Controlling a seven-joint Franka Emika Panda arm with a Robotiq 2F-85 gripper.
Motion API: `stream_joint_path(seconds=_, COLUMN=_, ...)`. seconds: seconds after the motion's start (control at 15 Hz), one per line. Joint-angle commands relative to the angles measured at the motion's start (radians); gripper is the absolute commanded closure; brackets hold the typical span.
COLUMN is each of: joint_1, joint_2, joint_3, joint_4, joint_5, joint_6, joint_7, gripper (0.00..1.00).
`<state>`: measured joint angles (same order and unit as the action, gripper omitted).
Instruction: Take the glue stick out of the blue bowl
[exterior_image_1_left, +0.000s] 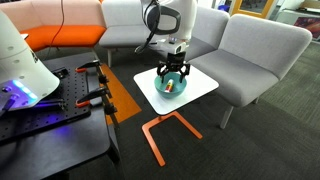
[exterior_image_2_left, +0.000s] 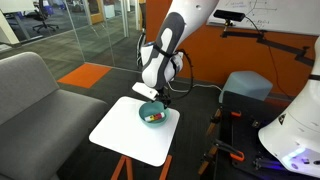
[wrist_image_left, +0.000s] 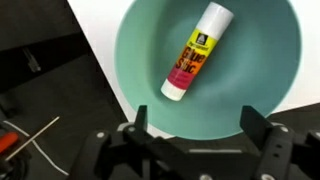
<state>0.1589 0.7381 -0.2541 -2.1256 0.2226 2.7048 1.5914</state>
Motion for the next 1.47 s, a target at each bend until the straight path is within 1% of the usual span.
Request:
stream_joint_path(seconds=0.0, joint_1=0.012, joint_2=0.03, joint_3=0.004, joint_4=0.035, joint_5=0.017, joint_6=-0.019, joint_7=0.048, gripper=0.02)
stream_joint_path(seconds=0.07, joint_1=0.009, joint_2=0.04, joint_3=0.01, joint_4=0.042, joint_5=0.021, joint_6=-0.022, joint_7=0.057, gripper=0.07)
stream_joint_path(seconds=0.13, joint_1=0.004, joint_2=0.047, joint_3=0.015, joint_4=0.048, joint_5=0.025, joint_6=-0.025, joint_7=0.059, gripper=0.07)
stream_joint_path(seconds=0.2, joint_1=0.004, joint_2=0.052, joint_3=0.017, joint_4=0.053, joint_5=0.028, joint_6=-0.025, joint_7=0.065, gripper=0.09)
stream_joint_path(seconds=0.27, joint_1=0.004, joint_2=0.06, joint_3=0.016, joint_4=0.057, joint_5=0.03, joint_6=-0.024, joint_7=0.074, gripper=0.08)
stream_joint_path(seconds=0.33, joint_1=0.002, joint_2=0.068, joint_3=0.018, joint_4=0.063, joint_5=0.033, joint_6=-0.026, joint_7=0.076, gripper=0.11)
stream_joint_path(seconds=0.4, joint_1=-0.002, joint_2=0.074, joint_3=0.023, joint_4=0.068, joint_5=0.038, joint_6=-0.027, joint_7=0.073, gripper=0.11)
stream_joint_path(seconds=0.47, joint_1=-0.002, joint_2=0.084, joint_3=0.024, joint_4=0.075, joint_5=0.045, joint_6=-0.028, joint_7=0.078, gripper=0.14)
stream_joint_path(seconds=0.6, joint_1=-0.003, joint_2=0.098, joint_3=0.03, joint_4=0.083, joint_5=0.061, joint_6=-0.027, joint_7=0.08, gripper=0.15)
stream_joint_path(seconds=0.87, joint_1=0.004, joint_2=0.129, joint_3=0.028, joint_4=0.104, joint_5=0.076, joint_6=-0.013, joint_7=0.126, gripper=0.14)
stream_joint_path(seconds=1.0, joint_1=0.0, joint_2=0.147, joint_3=0.031, joint_4=0.119, joint_5=0.082, joint_6=-0.009, joint_7=0.142, gripper=0.18)
stream_joint_path(seconds=1.07, joint_1=-0.002, joint_2=0.156, joint_3=0.032, joint_4=0.127, joint_5=0.085, joint_6=-0.01, joint_7=0.145, gripper=0.23)
stream_joint_path(seconds=1.13, joint_1=-0.004, joint_2=0.166, joint_3=0.035, joint_4=0.136, joint_5=0.087, joint_6=-0.014, joint_7=0.152, gripper=0.38)
stream_joint_path(seconds=1.2, joint_1=-0.007, joint_2=0.173, joint_3=0.039, joint_4=0.143, joint_5=0.09, joint_6=-0.014, joint_7=0.15, gripper=0.49)
stream_joint_path(seconds=1.27, joint_1=-0.012, joint_2=0.179, joint_3=0.045, joint_4=0.15, joint_5=0.095, joint_6=-0.015, joint_7=0.143, gripper=0.58)
stream_joint_path(seconds=1.4, joint_1=-0.009, joint_2=0.191, joint_3=0.047, joint_4=0.161, joint_5=0.099, joint_6=-0.015, joint_7=0.145, gripper=0.74)
